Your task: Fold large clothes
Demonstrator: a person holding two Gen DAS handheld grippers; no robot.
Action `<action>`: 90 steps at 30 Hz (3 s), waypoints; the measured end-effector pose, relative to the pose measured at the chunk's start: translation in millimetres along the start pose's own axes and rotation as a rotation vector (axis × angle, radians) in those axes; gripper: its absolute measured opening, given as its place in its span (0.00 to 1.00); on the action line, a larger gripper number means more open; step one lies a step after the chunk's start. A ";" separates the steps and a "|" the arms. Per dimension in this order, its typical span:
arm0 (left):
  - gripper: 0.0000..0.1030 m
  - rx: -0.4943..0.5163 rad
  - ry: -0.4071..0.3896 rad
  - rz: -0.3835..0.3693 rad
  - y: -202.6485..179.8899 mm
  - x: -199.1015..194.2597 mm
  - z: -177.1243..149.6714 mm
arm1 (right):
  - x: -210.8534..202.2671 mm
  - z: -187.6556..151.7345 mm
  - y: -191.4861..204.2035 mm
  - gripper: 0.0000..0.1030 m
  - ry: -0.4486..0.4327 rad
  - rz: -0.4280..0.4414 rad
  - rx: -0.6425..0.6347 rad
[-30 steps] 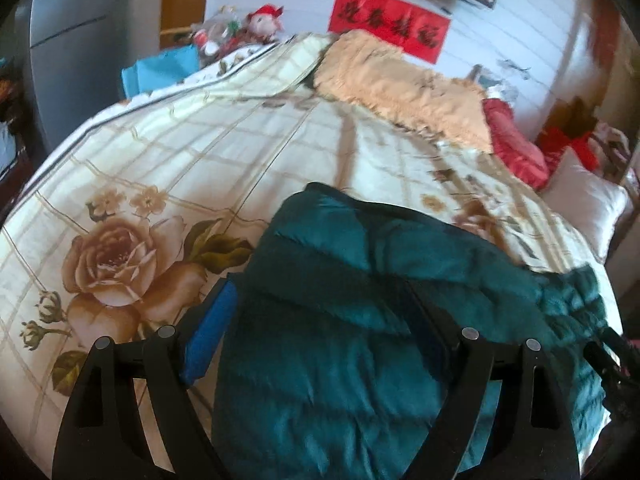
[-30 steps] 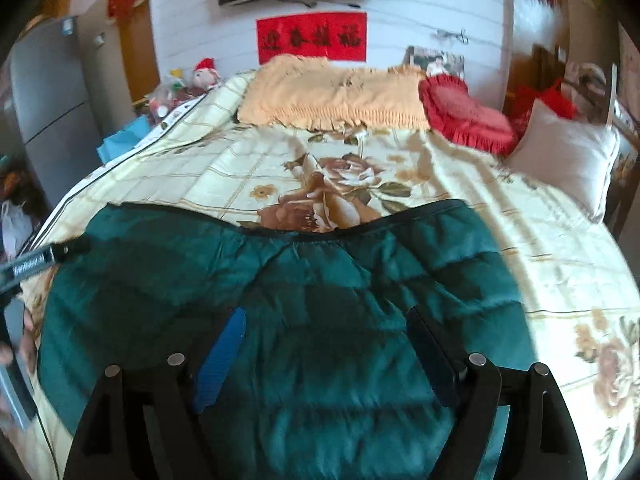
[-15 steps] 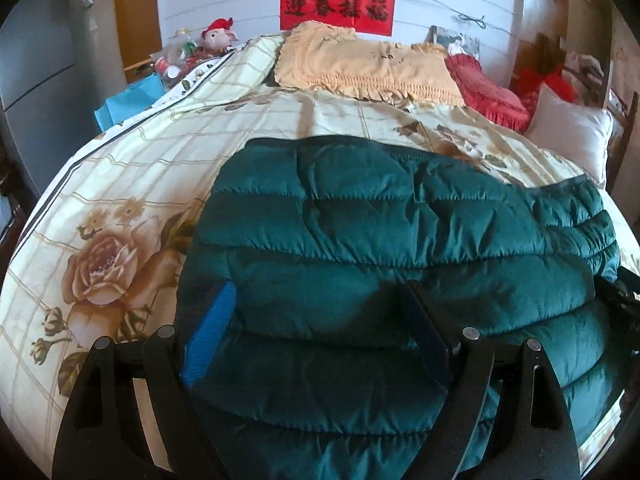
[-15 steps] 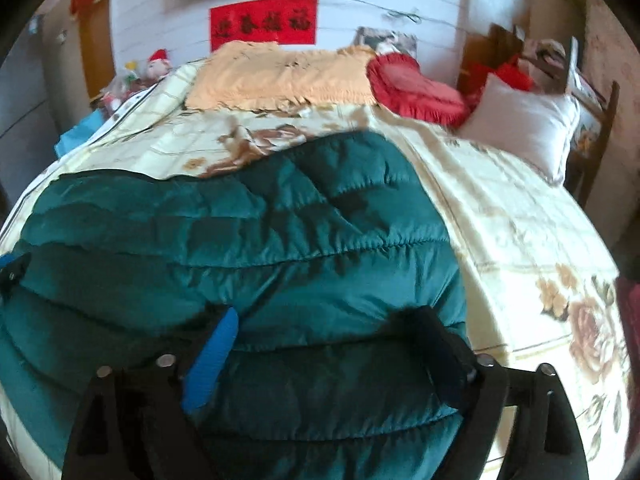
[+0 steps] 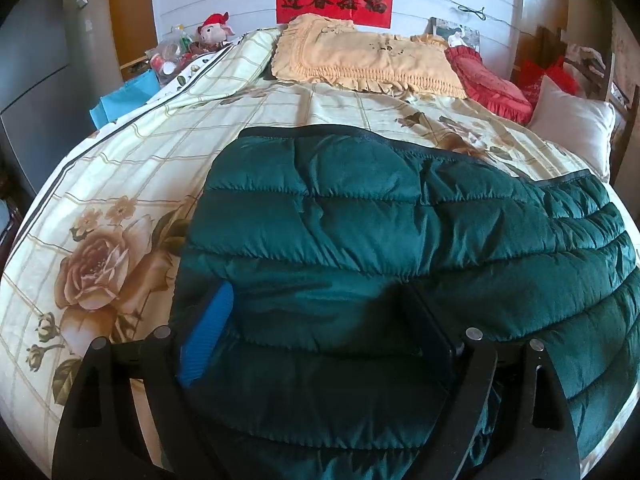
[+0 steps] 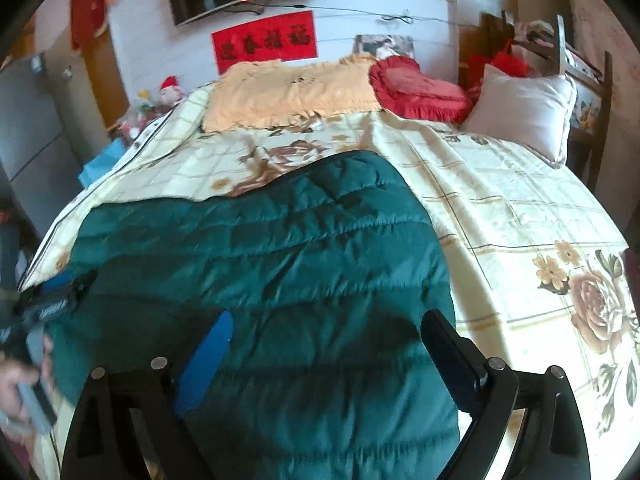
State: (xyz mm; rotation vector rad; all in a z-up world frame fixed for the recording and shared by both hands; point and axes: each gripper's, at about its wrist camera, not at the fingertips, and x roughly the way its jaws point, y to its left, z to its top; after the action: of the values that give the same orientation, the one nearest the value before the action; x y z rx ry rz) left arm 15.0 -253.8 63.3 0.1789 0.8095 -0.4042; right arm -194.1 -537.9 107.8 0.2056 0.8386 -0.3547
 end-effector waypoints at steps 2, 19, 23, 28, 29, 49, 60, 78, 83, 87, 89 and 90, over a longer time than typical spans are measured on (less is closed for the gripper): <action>0.86 -0.004 -0.002 -0.004 0.6 1.8 0.6 | 1.8 -8.5 2.5 0.92 0.027 -0.016 -0.025; 0.89 -0.030 0.003 -0.025 6.6 -1.9 -0.8 | -0.9 -21.1 -18.4 0.96 0.055 0.035 0.086; 0.89 -0.037 0.012 -0.046 13.0 -16.1 -4.6 | -14.1 -22.1 -30.9 0.96 0.062 0.042 0.105; 0.89 -0.033 0.017 -0.082 23.7 -40.6 -15.4 | -18.7 -24.6 -50.9 0.97 0.070 0.049 0.156; 0.89 -0.033 0.019 -0.087 25.3 -44.1 -17.7 | -19.8 -25.1 -53.0 0.97 0.069 0.049 0.158; 0.89 -0.206 0.115 -0.208 83.7 -62.1 -65.2 | -2.6 -34.0 -63.2 1.00 0.131 0.043 0.170; 0.89 -0.204 0.137 -0.211 78.3 -52.6 -68.1 | 6.5 -37.4 -67.1 1.00 0.146 0.084 0.201; 0.96 -0.237 0.153 -0.270 82.8 -33.4 -70.0 | 34.1 -28.9 -62.1 1.00 0.176 0.168 0.215; 1.00 -0.274 0.173 -0.307 86.4 -25.0 -69.9 | 45.2 -26.7 -60.4 1.00 0.192 0.219 0.224; 1.00 -0.293 0.183 -0.331 88.7 -21.6 -70.0 | 52.5 -23.4 -58.6 1.00 0.203 0.246 0.223; 1.00 -0.288 0.178 -0.330 87.6 -22.5 -69.2 | 54.7 -21.4 -56.8 1.00 0.205 0.251 0.212; 1.00 -0.285 0.177 -0.329 87.0 -22.9 -69.0 | 55.1 -20.9 -55.9 1.00 0.204 0.253 0.206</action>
State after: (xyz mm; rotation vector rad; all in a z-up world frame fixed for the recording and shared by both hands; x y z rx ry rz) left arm -8.8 -147.1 33.3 -0.1900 1.0654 -0.5820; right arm -196.1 -595.3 50.3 0.5421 0.9647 -0.1832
